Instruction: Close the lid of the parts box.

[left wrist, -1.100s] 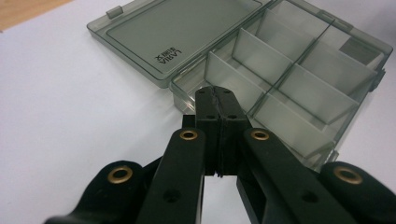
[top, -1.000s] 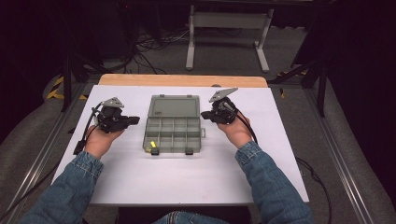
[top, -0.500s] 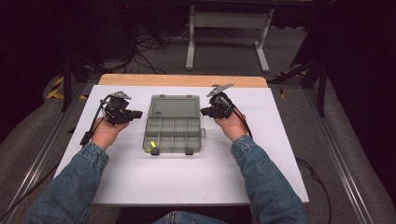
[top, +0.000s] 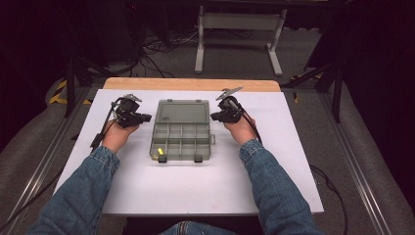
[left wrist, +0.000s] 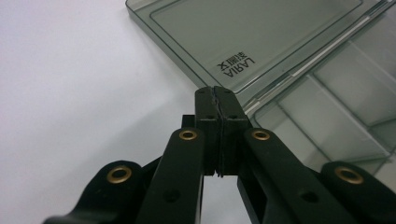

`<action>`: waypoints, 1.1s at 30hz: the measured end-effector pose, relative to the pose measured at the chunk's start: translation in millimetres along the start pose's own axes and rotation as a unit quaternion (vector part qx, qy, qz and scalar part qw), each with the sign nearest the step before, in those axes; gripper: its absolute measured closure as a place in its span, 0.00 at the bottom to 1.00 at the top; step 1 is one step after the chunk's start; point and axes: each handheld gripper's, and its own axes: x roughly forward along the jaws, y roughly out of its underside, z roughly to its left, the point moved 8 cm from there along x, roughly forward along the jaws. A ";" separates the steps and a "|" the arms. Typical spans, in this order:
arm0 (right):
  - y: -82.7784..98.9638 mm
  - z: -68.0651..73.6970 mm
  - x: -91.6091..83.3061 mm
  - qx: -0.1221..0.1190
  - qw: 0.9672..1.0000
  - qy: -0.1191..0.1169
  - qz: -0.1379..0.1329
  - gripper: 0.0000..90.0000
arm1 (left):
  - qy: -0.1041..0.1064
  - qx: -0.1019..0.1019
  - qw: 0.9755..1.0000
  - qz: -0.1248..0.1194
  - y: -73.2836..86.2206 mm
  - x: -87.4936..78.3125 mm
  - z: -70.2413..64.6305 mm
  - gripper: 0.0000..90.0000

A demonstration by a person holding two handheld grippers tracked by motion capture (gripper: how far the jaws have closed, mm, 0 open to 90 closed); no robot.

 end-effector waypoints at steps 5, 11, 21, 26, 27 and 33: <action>3.8 -4.9 6.1 0.008 1.000 0.006 0.003 1.00 | 0.002 -0.011 1.000 0.001 1.6 8.4 4.5 0.99; 6.7 -6.9 13.4 0.010 1.000 0.008 0.009 1.00 | -0.002 -0.027 1.000 0.001 3.7 15.6 7.3 0.99; 12.9 -10.7 24.9 0.016 1.000 0.008 0.021 1.00 | 0.001 -0.029 1.000 0.006 6.8 27.8 11.2 0.99; 15.9 -12.8 27.7 0.021 0.999 0.007 0.028 1.00 | 0.006 -0.023 1.000 0.012 9.7 33.6 10.8 0.99; 16.6 -13.1 28.6 0.022 0.999 0.007 0.029 1.00 | 0.004 -0.020 1.000 0.013 9.8 33.9 10.9 0.99; 19.1 -14.1 32.7 0.019 0.999 0.007 0.034 1.00 | 0.008 -0.015 1.000 0.011 9.3 36.5 8.3 0.99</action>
